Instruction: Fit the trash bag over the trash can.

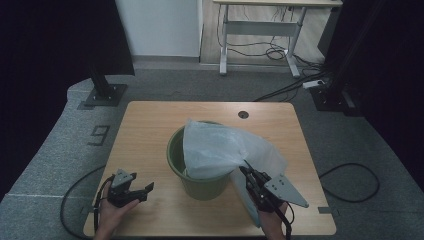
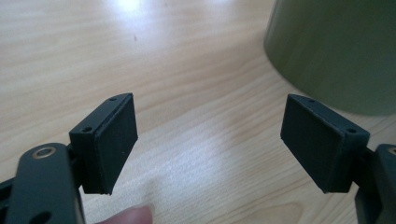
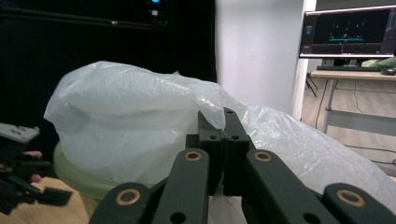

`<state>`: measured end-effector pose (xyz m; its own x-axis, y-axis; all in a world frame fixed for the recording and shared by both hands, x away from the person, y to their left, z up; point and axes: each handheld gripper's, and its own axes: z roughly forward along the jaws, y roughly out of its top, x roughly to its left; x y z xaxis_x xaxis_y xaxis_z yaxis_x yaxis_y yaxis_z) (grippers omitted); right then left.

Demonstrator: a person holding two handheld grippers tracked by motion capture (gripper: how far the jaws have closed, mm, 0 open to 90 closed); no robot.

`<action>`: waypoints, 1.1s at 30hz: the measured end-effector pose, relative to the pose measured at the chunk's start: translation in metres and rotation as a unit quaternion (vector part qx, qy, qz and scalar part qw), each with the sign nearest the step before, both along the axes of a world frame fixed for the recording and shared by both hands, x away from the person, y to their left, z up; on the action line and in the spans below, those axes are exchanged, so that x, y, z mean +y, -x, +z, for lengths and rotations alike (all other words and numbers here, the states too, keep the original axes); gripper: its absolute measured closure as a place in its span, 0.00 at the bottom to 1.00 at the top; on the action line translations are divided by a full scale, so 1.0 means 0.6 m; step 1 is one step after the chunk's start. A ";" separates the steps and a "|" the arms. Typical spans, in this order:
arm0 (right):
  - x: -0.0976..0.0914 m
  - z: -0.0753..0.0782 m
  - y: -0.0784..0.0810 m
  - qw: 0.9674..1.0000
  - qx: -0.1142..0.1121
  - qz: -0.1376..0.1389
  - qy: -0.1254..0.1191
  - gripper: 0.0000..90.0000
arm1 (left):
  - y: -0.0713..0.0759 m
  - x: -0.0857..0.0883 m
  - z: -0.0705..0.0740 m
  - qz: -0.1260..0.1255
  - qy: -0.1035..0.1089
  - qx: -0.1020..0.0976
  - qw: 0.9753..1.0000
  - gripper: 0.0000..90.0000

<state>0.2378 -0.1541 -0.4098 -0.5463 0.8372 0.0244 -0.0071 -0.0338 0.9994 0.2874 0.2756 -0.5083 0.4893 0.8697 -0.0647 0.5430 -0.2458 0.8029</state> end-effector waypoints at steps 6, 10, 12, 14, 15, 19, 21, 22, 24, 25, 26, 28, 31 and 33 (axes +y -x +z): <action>0.012 -0.008 -0.008 1.000 0.009 0.012 -0.001 0.98 | 0.005 -0.002 0.020 0.012 0.023 -0.003 1.000 0.22; 0.016 -0.013 -0.005 1.000 0.011 0.021 -0.001 0.98 | 0.011 -0.010 0.042 0.007 0.022 -0.014 1.000 0.22; 0.017 -0.015 -0.005 1.000 0.012 0.024 0.001 0.98 | 0.014 -0.013 0.057 0.003 0.021 -0.024 0.999 0.22; 0.017 -0.016 -0.005 1.000 0.014 0.026 0.001 0.98 | 0.017 -0.016 0.074 0.000 0.025 -0.034 0.999 0.23; 0.018 -0.016 -0.005 1.000 0.015 0.027 0.002 0.98 | 0.019 -0.019 0.084 -0.004 0.029 -0.041 0.999 0.26; 0.016 -0.014 -0.005 0.999 0.012 0.029 0.004 0.98 | 0.024 -0.032 0.112 -0.021 0.027 -0.056 0.998 0.27; 0.014 -0.012 -0.005 1.000 0.012 0.029 0.001 0.98 | 0.025 -0.034 0.125 -0.025 0.028 -0.060 0.997 0.27; 0.013 -0.012 -0.005 0.999 0.013 0.029 -0.001 0.98 | 0.025 -0.034 0.133 -0.027 0.033 -0.062 0.997 0.27; 0.011 -0.012 -0.005 0.999 0.013 0.031 -0.002 0.98 | 0.025 -0.033 0.151 -0.031 0.049 -0.068 0.996 0.27; 0.011 -0.012 -0.005 0.999 0.012 0.031 -0.001 0.98 | 0.025 -0.035 0.160 -0.032 0.056 -0.071 0.995 0.27; 0.010 -0.013 -0.005 0.999 0.011 0.031 0.001 0.98 | 0.024 -0.039 0.171 -0.030 0.055 -0.077 0.995 0.26; 0.010 -0.015 -0.006 0.999 0.014 0.035 -0.003 0.98 | 0.023 -0.046 0.187 -0.020 0.049 -0.087 0.995 0.25; 0.011 -0.017 -0.008 0.999 0.018 0.038 -0.002 0.98 | 0.022 -0.057 0.207 -0.018 0.052 -0.097 0.994 0.25; 0.011 -0.017 -0.008 0.999 0.020 0.040 -0.003 0.98 | 0.022 -0.067 0.222 -0.034 0.044 -0.105 0.993 0.26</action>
<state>0.2426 -0.1473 -0.4200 -0.6107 0.7902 0.0514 0.0350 -0.0380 0.9987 0.2739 0.2354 -0.3750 0.5573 0.8298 -0.0294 0.3456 -0.1997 0.9169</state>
